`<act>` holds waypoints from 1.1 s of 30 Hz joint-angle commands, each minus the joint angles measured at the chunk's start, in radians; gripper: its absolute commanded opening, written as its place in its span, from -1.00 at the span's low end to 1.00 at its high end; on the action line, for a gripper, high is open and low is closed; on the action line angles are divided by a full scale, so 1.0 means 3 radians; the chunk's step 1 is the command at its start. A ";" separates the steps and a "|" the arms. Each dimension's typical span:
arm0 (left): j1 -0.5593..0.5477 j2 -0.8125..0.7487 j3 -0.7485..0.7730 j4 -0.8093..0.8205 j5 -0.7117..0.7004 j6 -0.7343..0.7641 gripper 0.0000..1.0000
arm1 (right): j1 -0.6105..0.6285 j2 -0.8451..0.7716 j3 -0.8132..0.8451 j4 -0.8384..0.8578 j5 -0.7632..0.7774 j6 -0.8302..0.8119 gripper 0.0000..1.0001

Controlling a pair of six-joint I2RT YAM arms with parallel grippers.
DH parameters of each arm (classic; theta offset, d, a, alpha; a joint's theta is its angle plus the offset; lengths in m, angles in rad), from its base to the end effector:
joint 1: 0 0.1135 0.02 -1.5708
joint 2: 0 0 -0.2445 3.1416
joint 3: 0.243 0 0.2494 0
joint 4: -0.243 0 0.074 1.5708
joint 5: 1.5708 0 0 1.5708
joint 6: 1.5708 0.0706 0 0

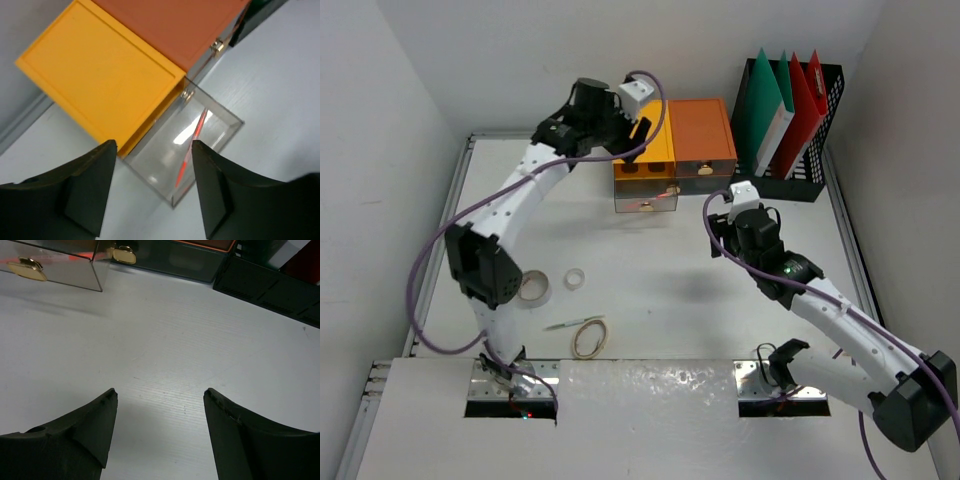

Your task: Organize the desk

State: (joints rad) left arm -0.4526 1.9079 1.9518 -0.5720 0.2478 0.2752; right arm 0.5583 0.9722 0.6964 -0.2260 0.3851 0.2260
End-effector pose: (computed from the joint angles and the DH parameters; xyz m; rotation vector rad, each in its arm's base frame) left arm 0.4089 -0.2181 0.3430 0.8865 1.9061 -0.3668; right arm 0.2293 0.1119 0.2402 -0.1042 2.0314 0.0931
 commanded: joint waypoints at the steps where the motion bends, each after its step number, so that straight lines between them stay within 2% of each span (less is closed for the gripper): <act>1: -0.0020 -0.0576 0.0162 -0.0887 0.0069 0.0537 0.22 | -0.0010 -0.0014 0.0021 0.0089 -0.0046 -0.0058 0.37; 4: -0.0010 -0.1010 -0.0291 -0.1406 -0.0247 0.1065 0.28 | -0.0010 0.0016 0.0046 0.0068 -0.0123 -0.0078 0.38; 5: -0.0010 -0.1275 -0.0749 -0.1488 -0.0440 0.1228 0.30 | -0.0010 0.0022 0.0061 0.0058 -0.0194 -0.0078 0.38; 6: -0.0005 -0.1404 -0.1002 -0.1625 -0.0513 0.1524 0.33 | -0.0010 0.0027 0.0062 0.0058 -0.0225 -0.0084 0.39; 7: -0.0005 -0.1532 -0.1521 -0.1692 -0.0580 0.1658 0.34 | -0.0010 0.0027 0.0041 0.0073 -0.0240 -0.0073 0.39; 9: -0.0010 -0.1880 -0.2040 -0.1815 -0.0667 0.1990 0.35 | -0.0010 0.0027 0.0000 0.0129 -0.0286 -0.0068 0.40; 10: -0.0010 -0.1997 -0.2523 -0.1811 -0.0667 0.2073 0.35 | -0.0010 0.0022 -0.0025 0.0145 -0.0287 -0.0063 0.40; 13: -0.0015 -0.2355 -0.3266 -0.1479 -0.0678 0.2186 0.37 | -0.0010 0.0042 -0.0071 0.0186 -0.0312 -0.0022 0.40; 19: -0.0061 -0.2254 -0.3821 -0.1090 -0.0520 0.2007 0.37 | -0.0010 0.0057 -0.0082 0.0181 -0.0333 0.0014 0.40; 24: -0.0342 -0.2141 -0.4133 -0.0896 -0.0356 0.1910 0.37 | -0.0010 0.0001 -0.0102 0.0145 -0.0241 -0.0012 0.40; 28: -0.0694 -0.2004 -0.4353 -0.0615 -0.0416 0.1839 0.37 | -0.0010 -0.0009 -0.0128 0.0150 -0.0164 -0.0027 0.40; 31: -0.0807 -0.1835 -0.4501 -0.0451 -0.0667 0.1783 0.35 | -0.0010 0.0011 -0.0112 0.0120 -0.0159 -0.0048 0.41; 33: -0.0808 -0.1789 -0.4507 -0.0456 -0.0647 0.1777 0.31 | -0.0010 0.0001 -0.0117 0.0109 -0.0144 -0.0048 0.41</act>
State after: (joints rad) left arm -0.6880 1.3579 0.6098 -0.7769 0.0624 0.8288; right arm 0.5583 0.9863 0.6617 -0.2119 0.3153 0.2161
